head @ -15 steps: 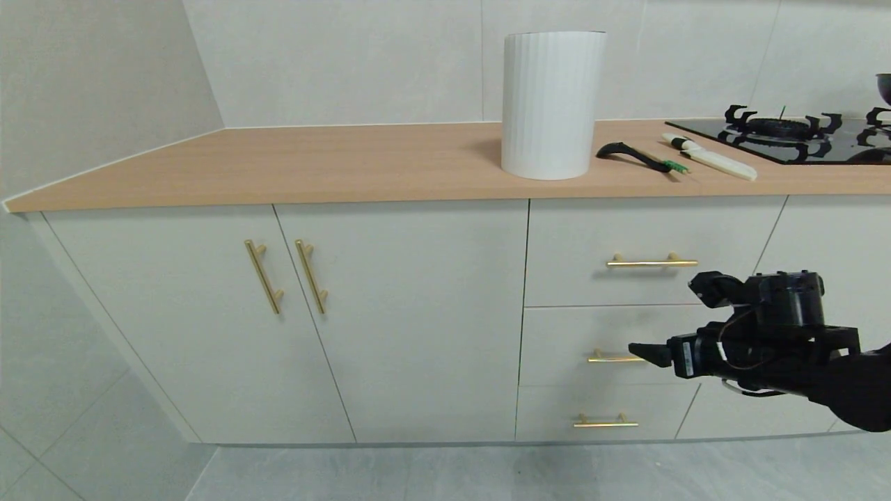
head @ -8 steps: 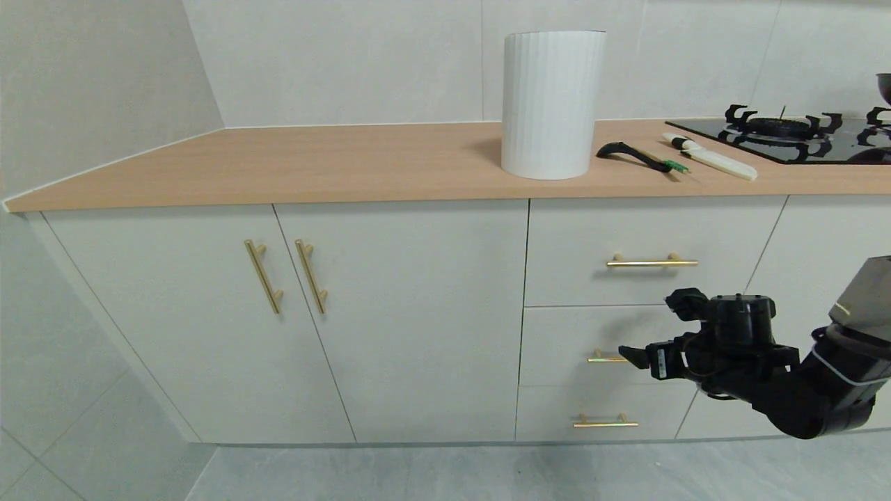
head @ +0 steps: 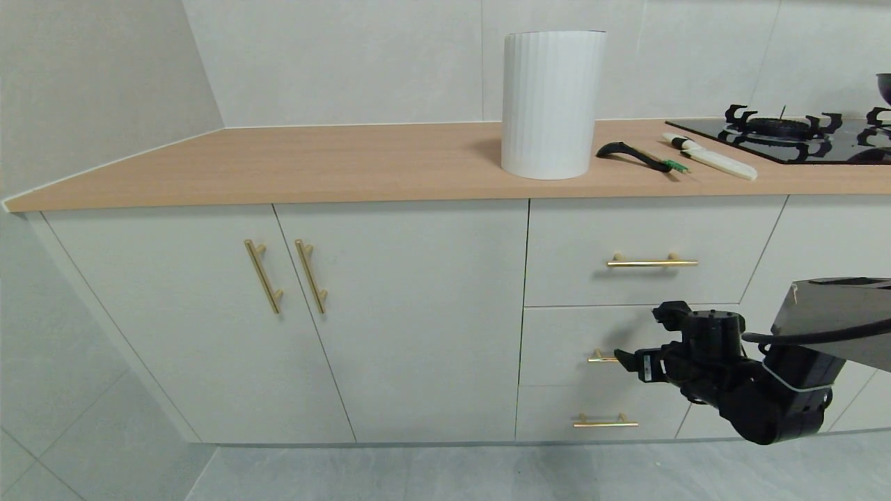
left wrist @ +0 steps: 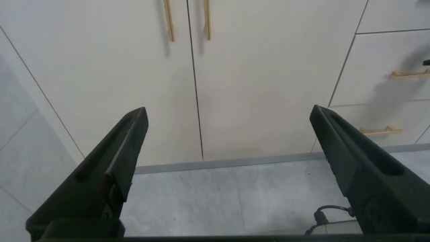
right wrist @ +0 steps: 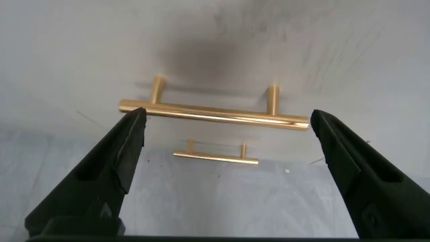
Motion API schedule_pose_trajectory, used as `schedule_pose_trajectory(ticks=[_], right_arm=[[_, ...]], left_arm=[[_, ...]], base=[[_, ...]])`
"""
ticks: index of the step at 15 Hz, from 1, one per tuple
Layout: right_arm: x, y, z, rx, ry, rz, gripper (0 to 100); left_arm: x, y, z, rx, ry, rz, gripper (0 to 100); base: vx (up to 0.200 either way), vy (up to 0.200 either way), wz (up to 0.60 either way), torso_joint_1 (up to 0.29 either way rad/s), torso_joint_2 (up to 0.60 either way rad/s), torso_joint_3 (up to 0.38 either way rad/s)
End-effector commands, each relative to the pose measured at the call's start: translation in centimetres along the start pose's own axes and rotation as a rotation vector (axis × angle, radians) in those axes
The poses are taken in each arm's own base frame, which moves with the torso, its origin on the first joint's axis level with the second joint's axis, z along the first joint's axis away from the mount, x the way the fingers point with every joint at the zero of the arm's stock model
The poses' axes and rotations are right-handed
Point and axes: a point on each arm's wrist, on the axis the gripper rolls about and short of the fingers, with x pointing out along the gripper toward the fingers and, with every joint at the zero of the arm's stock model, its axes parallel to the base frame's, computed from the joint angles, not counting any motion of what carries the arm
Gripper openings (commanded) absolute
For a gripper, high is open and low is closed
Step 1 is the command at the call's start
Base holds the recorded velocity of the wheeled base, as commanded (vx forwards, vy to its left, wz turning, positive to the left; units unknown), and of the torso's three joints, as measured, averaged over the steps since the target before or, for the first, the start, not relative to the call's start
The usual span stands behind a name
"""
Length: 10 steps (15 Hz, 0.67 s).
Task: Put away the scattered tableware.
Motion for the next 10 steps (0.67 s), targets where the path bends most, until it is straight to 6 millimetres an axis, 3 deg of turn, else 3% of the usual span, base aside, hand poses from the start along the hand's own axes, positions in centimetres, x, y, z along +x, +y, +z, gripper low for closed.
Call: schedule_pose_trajectory(ticks=[1,10], right_arm=[[1.2,0.0,-0.9,0.007,0.013,-0.018,100],[4.2,-0.1,-2.4,0.017,-0.057,-0.085,100]], left_arm=[[0.0,0.0,0.0,0.000,0.001,0.000,100],[0.0,0.0,0.0,0.000,0.001,0.000,100]], base=[[0.000,0.000,0.00,0.000,0.00,0.000],[0.000,0.000,0.00,0.000,0.00,0.000]])
